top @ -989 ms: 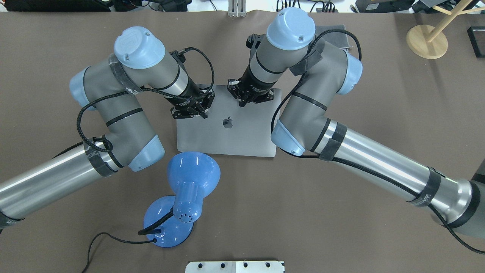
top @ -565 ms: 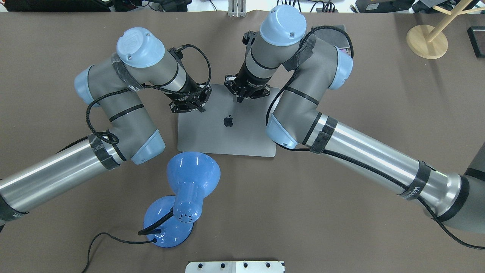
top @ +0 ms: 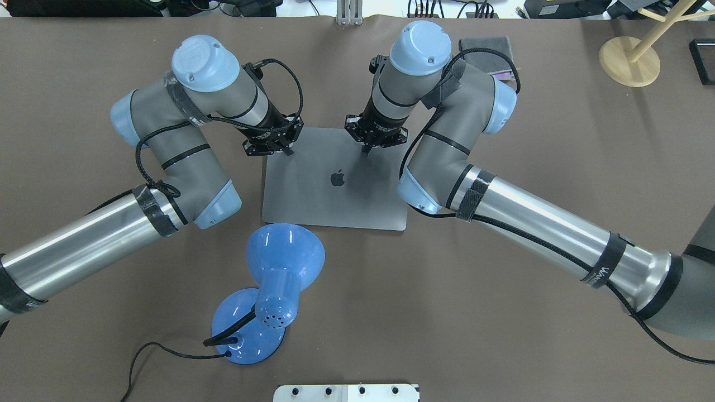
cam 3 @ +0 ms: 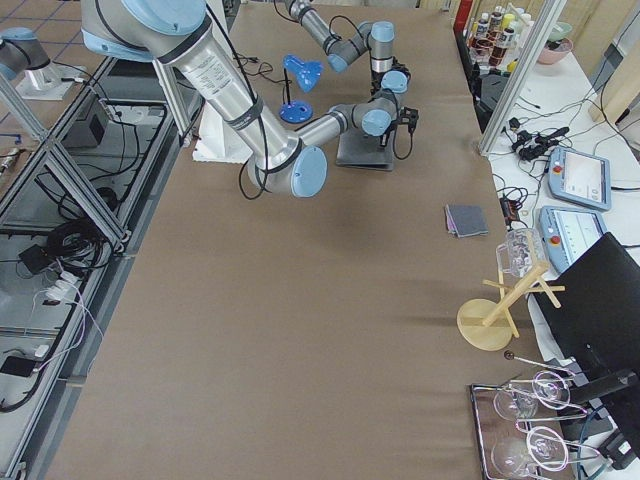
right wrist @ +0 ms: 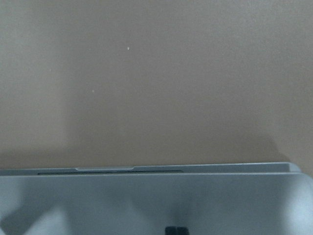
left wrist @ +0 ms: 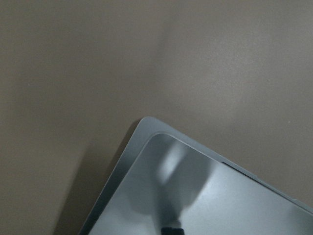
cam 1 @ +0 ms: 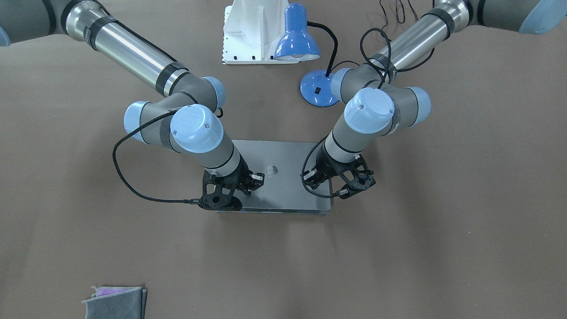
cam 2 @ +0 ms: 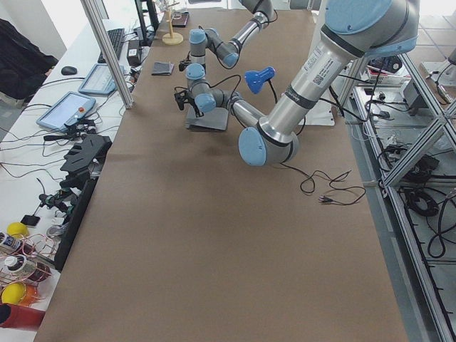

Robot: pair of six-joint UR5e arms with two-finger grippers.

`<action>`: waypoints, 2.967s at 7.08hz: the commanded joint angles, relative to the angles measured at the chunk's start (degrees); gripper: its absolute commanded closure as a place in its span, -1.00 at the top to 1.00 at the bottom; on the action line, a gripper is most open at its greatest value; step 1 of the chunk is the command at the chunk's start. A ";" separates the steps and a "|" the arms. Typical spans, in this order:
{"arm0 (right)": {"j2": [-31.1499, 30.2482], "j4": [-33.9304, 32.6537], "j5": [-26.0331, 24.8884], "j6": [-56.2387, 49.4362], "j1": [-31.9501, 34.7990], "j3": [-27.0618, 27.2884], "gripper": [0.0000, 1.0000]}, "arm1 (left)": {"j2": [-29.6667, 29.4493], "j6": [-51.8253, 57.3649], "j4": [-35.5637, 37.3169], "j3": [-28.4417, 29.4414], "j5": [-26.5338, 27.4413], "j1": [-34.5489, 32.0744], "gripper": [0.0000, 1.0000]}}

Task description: Close laptop

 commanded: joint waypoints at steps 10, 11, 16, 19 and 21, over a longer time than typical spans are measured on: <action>2.60 1.15 6.23 0.73 5.13 -1.60 -1.00 | -2.62 -0.07 -4.80 3.95 -2.59 -2.44 -1.00; 2.51 1.06 8.07 0.82 6.62 -1.16 -0.02 | -2.18 0.02 -4.45 1.32 -3.58 -2.89 0.09; -15.90 -5.84 17.67 -9.49 20.33 20.77 1.00 | 17.83 21.46 7.06 -22.98 -3.24 -12.53 0.97; -24.18 -27.53 15.74 -46.94 31.63 26.71 1.00 | 30.64 46.55 25.96 -37.36 -4.20 -22.36 0.97; -30.16 -34.85 13.36 -70.79 40.60 26.97 1.00 | 40.40 55.98 24.64 -39.30 -11.64 -29.84 0.97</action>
